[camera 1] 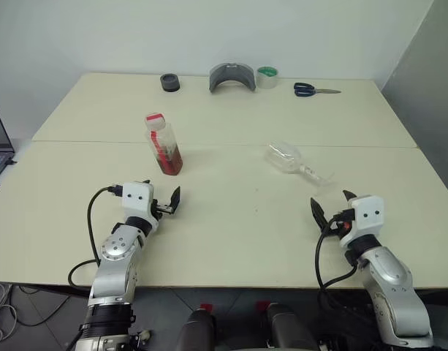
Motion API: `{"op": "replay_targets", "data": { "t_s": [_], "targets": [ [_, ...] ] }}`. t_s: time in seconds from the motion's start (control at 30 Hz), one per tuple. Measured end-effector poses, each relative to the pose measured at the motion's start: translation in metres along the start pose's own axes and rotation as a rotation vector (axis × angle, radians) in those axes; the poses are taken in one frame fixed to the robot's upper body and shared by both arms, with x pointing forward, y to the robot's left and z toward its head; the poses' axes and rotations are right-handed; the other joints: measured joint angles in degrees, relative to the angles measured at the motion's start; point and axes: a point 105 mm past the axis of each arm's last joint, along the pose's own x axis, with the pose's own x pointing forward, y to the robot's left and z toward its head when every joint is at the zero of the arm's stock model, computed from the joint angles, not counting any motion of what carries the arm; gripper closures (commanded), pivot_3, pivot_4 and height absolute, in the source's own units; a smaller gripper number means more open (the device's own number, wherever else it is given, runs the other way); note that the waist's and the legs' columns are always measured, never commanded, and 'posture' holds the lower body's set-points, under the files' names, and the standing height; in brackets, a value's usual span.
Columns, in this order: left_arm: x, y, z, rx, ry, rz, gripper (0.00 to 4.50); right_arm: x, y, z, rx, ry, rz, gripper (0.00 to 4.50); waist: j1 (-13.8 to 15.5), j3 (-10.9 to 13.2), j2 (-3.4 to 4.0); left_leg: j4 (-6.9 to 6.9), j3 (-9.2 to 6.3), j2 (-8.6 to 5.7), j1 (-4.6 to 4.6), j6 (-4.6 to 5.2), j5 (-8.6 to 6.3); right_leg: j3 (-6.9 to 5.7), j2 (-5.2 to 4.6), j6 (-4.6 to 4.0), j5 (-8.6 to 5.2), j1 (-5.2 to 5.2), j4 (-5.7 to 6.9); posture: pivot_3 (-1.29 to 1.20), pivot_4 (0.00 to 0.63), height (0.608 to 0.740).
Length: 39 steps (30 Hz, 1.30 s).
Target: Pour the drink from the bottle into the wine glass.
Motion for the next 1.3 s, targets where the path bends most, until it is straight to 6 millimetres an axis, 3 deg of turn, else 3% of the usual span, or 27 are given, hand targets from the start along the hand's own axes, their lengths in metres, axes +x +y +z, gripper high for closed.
{"op": "replay_targets", "data": {
  "t_s": [0.57, 1.1, 1.2, 1.3],
  "targets": [
    [0.002, -0.011, 0.003, 0.036, -0.008, -0.053, 0.02, 0.0, 0.001, 0.0, 0.0, 0.002, 0.002, 0.0, 0.0, 0.0, 0.0, 0.0, 0.0, 0.0, 0.0, 0.0, 0.0, 0.0, 0.0, 0.0, 0.0, 0.0, 0.0, 0.0, 0.15, 0.74],
    [0.005, -0.007, 0.015, 0.012, -0.057, -0.04, 0.02, 0.002, 0.005, 0.003, -0.033, -0.006, 0.05, 0.0, 0.0, 0.0, 0.0, 0.0, 0.0, 0.0, 0.0, 0.0, 0.0, 0.0, 0.0, 0.0, 0.0, 0.0, 0.0, 0.0, 0.15, 0.74],
    [0.005, -0.006, 0.015, 0.008, -0.061, -0.04, 0.02, 0.001, 0.01, 0.009, -0.055, -0.019, 0.109, 0.0, 0.0, 0.0, 0.0, 0.01, 0.02, -0.01, 0.0, 0.0, 0.0, 0.01, 0.0, 0.0, 0.0, 0.0, 0.0, 0.0, 0.15, 0.74],
    [0.007, -0.001, 0.011, 0.007, -0.044, -0.031, 0.02, 0.0, 0.029, 0.03, -0.06, -0.078, 0.266, 0.0, -0.1, 0.0, 0.01, 0.0, 0.0, 0.03, 0.02, 0.01, 0.0, -0.01, 0.04, 0.01, 0.0, 0.0, 0.0, 0.0, 0.15, 0.74]
  ]
}}
